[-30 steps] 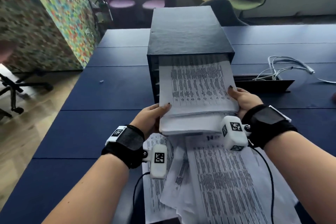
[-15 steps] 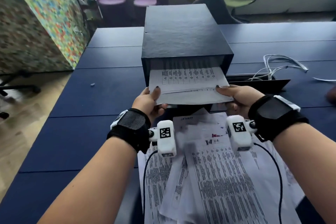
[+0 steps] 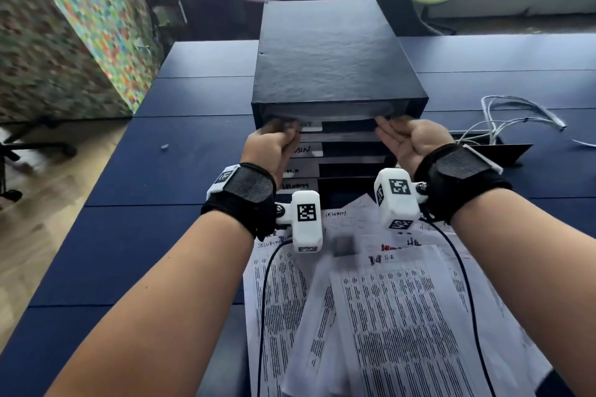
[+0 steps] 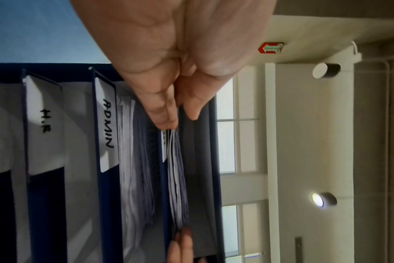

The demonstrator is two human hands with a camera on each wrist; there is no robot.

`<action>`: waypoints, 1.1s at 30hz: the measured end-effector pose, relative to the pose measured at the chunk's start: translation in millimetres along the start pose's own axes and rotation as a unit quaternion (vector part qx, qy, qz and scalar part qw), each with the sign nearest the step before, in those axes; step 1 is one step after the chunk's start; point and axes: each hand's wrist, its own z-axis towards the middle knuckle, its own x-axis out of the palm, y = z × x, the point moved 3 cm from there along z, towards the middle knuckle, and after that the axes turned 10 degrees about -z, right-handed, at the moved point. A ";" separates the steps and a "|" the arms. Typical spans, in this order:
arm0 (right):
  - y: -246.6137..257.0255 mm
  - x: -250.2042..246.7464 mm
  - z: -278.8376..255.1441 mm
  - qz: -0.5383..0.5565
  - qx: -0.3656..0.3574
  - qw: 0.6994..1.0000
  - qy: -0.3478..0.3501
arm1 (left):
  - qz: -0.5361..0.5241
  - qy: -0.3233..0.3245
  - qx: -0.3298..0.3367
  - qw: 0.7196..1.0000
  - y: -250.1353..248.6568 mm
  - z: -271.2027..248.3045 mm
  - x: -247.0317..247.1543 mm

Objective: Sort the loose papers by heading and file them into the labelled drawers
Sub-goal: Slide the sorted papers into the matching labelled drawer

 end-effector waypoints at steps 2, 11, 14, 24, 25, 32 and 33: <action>1.0 1.5 0.7 -0.002 -0.033 0.999 -0.006 | 0.034 0.006 0.008 0.999 -0.3 1.4 4.4; 3.4 2.1 -15.8 -0.671 -0.268 0.692 0.006 | 0.569 -0.004 0.119 0.814 -6.0 -2.1 0.1; -2.8 8.5 -18.1 -0.754 -0.228 0.616 0.029 | 0.599 0.014 0.084 0.796 -2.3 0.9 0.7; -6.9 -3.5 -15.7 -0.803 -0.212 0.554 0.061 | 0.577 0.032 0.126 0.807 3.3 -11.3 -6.1; -10.1 -9.6 -19.8 -0.797 -0.215 0.560 0.070 | 0.572 0.043 0.145 0.806 8.5 -19.4 -7.5; -54.7 -80.0 -59.9 -0.809 -0.135 0.557 0.128 | 0.561 0.054 0.067 0.823 72.2 -69.9 -34.8; -63.2 -93.3 -64.9 -0.816 -0.101 0.552 0.136 | 0.572 0.055 0.027 0.818 84.8 -75.0 -39.9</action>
